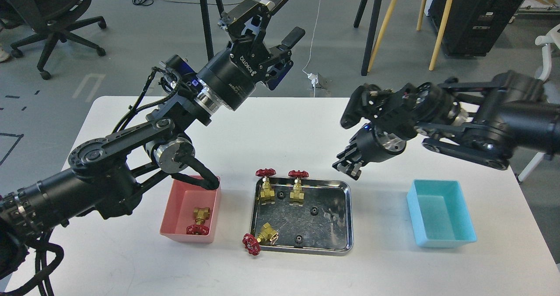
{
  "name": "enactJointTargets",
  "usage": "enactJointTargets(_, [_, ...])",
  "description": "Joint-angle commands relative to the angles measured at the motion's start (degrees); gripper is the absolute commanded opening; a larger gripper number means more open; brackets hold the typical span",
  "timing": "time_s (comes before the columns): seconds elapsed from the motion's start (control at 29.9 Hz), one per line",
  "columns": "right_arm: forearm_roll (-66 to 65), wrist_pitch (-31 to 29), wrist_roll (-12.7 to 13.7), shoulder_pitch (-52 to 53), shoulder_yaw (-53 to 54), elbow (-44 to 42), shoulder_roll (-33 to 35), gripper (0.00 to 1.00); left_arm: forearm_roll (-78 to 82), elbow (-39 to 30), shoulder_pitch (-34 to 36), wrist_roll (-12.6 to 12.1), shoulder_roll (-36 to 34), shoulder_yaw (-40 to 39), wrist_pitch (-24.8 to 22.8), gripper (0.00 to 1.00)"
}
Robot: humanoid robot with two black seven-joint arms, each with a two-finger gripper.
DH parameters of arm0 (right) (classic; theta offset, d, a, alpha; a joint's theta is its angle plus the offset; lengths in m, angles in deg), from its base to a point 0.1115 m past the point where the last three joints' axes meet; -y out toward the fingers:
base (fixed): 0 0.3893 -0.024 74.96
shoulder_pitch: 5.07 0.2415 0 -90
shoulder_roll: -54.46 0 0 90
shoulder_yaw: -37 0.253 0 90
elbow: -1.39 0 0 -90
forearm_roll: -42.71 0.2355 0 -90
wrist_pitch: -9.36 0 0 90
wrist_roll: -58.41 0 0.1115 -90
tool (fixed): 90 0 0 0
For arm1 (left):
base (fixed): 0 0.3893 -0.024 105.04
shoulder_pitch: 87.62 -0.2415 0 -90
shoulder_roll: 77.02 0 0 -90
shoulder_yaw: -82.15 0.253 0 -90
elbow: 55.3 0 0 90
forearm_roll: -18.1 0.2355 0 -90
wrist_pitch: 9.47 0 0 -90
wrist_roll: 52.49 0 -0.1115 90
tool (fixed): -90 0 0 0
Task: Place valve in pink box and gear in blue box
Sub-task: 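Lift the gear with the right gripper and carry it to the blue box, then open the right gripper to release the gear into the blue box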
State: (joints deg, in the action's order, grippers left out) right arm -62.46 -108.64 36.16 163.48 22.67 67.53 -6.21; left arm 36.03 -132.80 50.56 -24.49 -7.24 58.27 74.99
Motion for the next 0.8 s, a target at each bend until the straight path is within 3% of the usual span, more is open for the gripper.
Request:
enactJointTargets(0.0, [-1.4,0.0,0.4,-1.4,-0.1,2.7,9.9,0.1,0.0,-0.1,0.1,0.0,1.0,-0.1,0.1,0.7])
enactJointTargets(0.1, [-3.8,0.0,0.8,-4.7,0.1,4.0,15.0,0.1,0.0,-0.1,0.1,0.0,2.5,-0.1,0.1,0.7])
enactJointTargets(0.4, [-3.8,0.0,1.1,-12.5,4.0,8.1,18.0,0.13,0.0,-0.1,0.0,0.0,4.2,0.2,0.3,0.7])
enactJointTargets(0.57, [-3.7,0.0,1.2,-13.2,4.6,8.4,19.3,0.27,0.0,-0.1,0.0,0.0,4.2,0.2,0.3,0.7])
enactJointTargets(0.67, [-3.7,0.0,1.2,-13.3,5.2,8.7,21.0,0.29,0.0,-0.1,0.1,0.0,4.2,0.3,0.3,0.7])
enactJointTargets(0.77, [-3.6,0.0,1.2,-13.5,5.3,8.7,22.2,0.37,0.0,-0.1,0.1,0.0,4.2,0.3,0.4,0.7])
